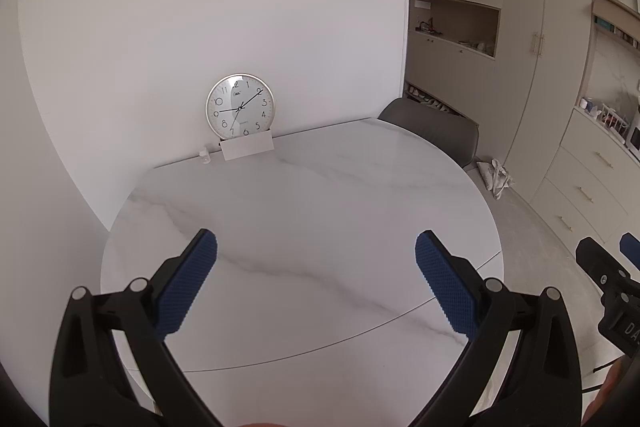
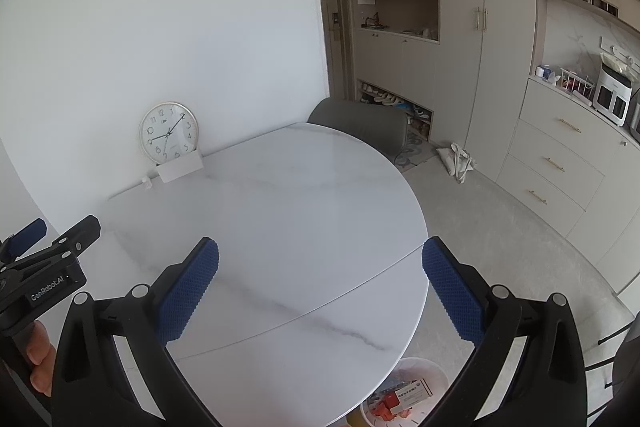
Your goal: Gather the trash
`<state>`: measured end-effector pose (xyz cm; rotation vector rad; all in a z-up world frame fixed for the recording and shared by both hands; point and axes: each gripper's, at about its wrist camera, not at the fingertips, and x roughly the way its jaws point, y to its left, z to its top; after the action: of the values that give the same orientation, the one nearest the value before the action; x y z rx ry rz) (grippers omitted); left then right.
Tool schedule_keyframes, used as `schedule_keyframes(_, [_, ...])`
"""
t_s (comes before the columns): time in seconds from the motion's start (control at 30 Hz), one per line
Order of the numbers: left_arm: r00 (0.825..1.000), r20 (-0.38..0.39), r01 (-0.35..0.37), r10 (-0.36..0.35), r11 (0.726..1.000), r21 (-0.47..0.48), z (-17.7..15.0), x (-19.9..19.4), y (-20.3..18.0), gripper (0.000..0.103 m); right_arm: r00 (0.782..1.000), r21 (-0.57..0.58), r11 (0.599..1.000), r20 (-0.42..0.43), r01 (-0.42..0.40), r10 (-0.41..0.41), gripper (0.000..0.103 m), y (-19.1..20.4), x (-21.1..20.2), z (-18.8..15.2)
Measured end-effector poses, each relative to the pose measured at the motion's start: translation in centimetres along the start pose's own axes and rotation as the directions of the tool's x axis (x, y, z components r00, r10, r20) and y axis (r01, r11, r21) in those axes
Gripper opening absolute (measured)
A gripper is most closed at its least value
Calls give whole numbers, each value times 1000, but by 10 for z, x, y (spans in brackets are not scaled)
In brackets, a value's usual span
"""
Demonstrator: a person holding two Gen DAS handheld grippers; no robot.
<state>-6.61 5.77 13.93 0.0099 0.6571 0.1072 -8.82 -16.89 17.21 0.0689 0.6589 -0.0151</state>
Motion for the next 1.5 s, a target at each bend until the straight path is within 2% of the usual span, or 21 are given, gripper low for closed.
schedule_keyframes(1.5, [1000, -13, -5, 5, 1000, -3, -6, 0, 2, 95, 1000, -15, 1000, -26, -13, 13, 101, 5, -1, -10])
